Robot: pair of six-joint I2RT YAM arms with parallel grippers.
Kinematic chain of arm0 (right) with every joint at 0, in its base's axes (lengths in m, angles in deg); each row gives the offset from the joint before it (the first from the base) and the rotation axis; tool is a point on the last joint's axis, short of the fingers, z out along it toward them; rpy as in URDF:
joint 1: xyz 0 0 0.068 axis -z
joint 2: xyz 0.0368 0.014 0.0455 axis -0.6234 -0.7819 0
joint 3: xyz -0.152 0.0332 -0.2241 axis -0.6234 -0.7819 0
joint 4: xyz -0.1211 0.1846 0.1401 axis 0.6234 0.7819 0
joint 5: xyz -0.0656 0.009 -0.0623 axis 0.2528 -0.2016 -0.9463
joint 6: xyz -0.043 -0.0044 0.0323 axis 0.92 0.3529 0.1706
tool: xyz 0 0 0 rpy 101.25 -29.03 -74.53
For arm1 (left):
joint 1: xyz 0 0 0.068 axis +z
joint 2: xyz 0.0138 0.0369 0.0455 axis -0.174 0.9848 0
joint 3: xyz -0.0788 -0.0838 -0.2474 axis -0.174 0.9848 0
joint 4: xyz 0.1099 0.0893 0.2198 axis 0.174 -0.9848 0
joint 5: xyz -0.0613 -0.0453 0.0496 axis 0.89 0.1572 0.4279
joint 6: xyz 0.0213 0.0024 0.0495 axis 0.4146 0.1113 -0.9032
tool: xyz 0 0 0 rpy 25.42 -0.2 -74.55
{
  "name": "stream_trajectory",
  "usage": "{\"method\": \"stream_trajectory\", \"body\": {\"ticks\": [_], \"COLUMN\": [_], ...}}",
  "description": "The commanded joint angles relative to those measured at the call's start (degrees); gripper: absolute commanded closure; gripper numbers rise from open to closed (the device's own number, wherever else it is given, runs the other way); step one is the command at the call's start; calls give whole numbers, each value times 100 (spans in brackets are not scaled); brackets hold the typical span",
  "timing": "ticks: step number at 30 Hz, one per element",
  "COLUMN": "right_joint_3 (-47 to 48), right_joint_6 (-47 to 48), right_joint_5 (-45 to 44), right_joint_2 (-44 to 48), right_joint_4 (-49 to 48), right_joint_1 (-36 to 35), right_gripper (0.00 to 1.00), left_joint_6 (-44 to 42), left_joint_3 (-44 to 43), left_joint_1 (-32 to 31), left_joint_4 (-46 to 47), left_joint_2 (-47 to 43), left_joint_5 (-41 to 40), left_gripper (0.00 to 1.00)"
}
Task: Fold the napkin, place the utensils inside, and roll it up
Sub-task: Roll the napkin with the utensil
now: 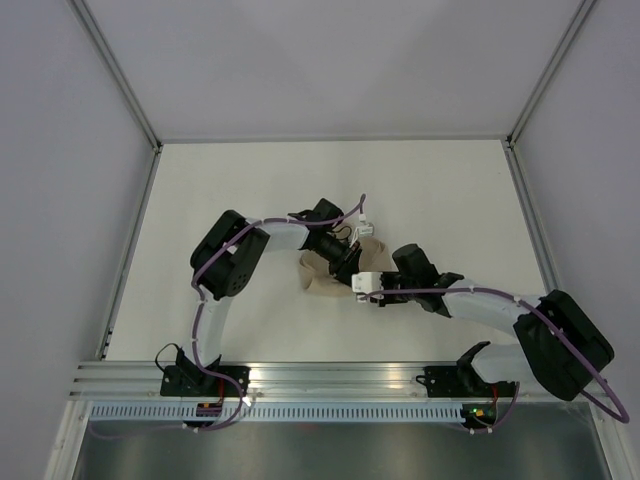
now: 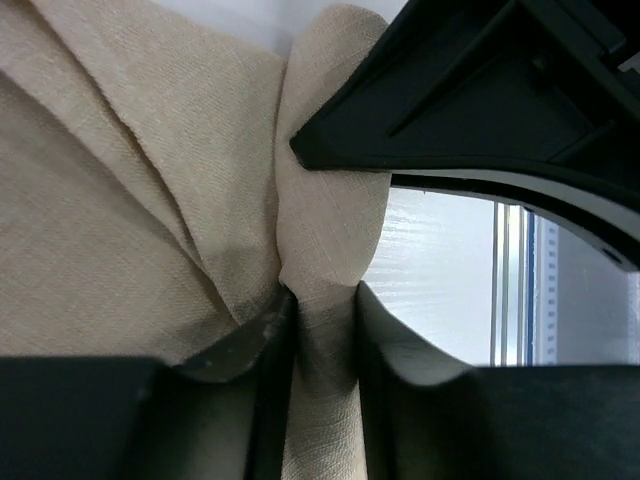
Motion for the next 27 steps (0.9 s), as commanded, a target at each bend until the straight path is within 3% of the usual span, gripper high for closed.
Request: {"method": "stream_trajectory", "body": {"ticks": [1, 6, 15, 21, 27], "right_joint_3": [521, 1232, 2288, 2972, 3369], "right_joint_6": [-173, -524, -1420, -1913, -1677], "right_joint_5": [-352, -283, 25, 314, 605], "right_joint_2": [-419, -841, -1975, -2801, -3417], "right_joint_4": [640, 1635, 2892, 3411, 4174], "right_joint_1": [4, 4, 74, 653, 1515], "right_gripper": [71, 73, 78, 79, 80], "left_joint_6": [160, 530, 1260, 1611, 1550], "left_joint_3": [305, 657, 1167, 1721, 2062], "left_joint_1": [-30, -30, 49, 110, 84], "left_joint_4": [108, 828, 1611, 2068, 2367], "left_joint_2": [-410, -1237, -2423, -3057, -3418], "left_joint_5": [-996, -1866, -4956, -5856, -5964], "left_gripper": [63, 55, 49, 48, 50]}}
